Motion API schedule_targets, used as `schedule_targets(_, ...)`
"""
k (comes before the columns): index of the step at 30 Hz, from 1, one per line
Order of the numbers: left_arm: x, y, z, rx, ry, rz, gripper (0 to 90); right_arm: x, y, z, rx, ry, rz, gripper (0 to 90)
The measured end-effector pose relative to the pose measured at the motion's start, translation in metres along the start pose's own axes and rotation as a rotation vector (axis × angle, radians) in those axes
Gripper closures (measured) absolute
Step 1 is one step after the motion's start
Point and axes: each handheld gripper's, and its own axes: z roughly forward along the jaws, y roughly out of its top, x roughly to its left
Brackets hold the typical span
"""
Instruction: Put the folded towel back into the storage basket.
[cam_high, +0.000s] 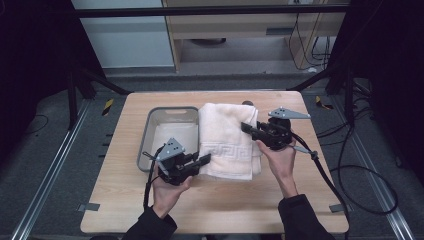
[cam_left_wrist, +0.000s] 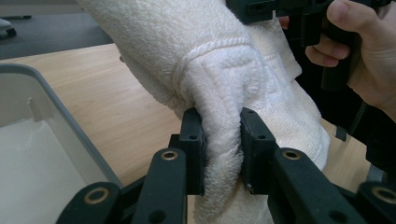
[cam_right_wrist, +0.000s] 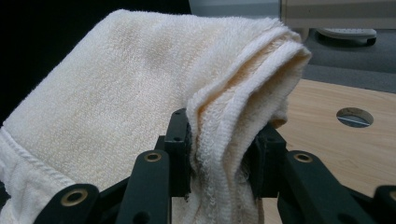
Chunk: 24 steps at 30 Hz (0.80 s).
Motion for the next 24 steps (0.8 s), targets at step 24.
schedule_targets(24,0.022,0.011,-0.033,-0.053,0.091,0.001,73.1,0.03,0.033,0.029,-0.017,0.024,-0.054,65.5)
